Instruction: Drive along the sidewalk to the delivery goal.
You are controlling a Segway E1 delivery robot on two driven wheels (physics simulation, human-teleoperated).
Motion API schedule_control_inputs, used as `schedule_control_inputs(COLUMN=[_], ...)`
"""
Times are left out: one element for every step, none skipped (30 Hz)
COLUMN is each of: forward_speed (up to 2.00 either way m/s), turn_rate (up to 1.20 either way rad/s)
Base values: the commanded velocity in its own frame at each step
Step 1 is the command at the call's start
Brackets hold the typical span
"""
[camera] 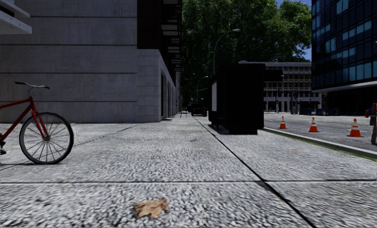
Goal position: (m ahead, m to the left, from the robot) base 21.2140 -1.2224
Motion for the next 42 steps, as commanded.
schedule_control_inputs(forward_speed=[2.00, 2.00, 2.00, 2.00, 2.00, 2.00, 2.00, 2.00, 2.00, 2.00, 2.00, 2.00, 2.00, 2.00, 2.00, 2.00, 2.00, 2.00, 2.00, 2.00, 2.00, 2.00, 2.00, 2.00, 2.00, 2.00, 2.00, 2.00, 2.00, 2.00, 2.00, 2.00, 2.00, 2.00, 2.00, 2.00, 2.00, 2.00, 2.00, 2.00, 2.00, 2.00], turn_rate=[0.00, 0.00, 0.00, 0.00, 0.00, 0.00, 0.00, 0.00, 0.00, 0.00, 0.00, 0.00, 0.00, 0.00, 0.00, 0.00, 0.00, 0.00, 0.00, 0.00, 0.00, 0.00, 0.00, 0.00, 0.00, 0.00, 0.00, 0.00, 0.00, 0.00, 0.00, 0.00, 0.00, 0.00, 0.00, 0.00, 0.00, 0.00, 0.00, 0.00, 0.00, 0.00])
